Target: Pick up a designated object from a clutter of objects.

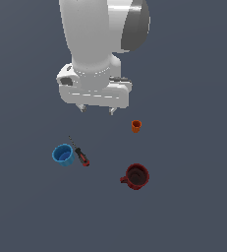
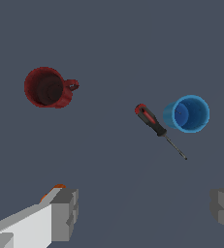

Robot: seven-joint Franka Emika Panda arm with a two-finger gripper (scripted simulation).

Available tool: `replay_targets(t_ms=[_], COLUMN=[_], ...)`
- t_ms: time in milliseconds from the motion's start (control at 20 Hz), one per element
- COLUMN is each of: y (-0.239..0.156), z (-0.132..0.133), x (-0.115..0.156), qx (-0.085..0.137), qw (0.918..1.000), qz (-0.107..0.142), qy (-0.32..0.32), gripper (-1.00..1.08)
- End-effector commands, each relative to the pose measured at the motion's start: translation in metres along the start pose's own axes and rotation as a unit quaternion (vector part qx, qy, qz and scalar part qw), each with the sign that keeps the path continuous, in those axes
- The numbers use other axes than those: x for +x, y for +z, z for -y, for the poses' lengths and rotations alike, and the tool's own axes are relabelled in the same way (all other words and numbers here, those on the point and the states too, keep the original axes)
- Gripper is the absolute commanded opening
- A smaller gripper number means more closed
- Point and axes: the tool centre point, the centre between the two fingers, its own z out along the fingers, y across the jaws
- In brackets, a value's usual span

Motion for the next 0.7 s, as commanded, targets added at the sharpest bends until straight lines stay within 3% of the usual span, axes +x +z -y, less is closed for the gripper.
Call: replay_targets(t_ms=[0, 650], y=[0.0, 0.002], z=[0.0, 0.027], x=[0.0, -0.008], qx=[0.0, -0.001], qw=[1.0, 0.9994], qz=[0.0, 0.007], qy=[0.0, -0.035], gripper=[1.0, 1.0])
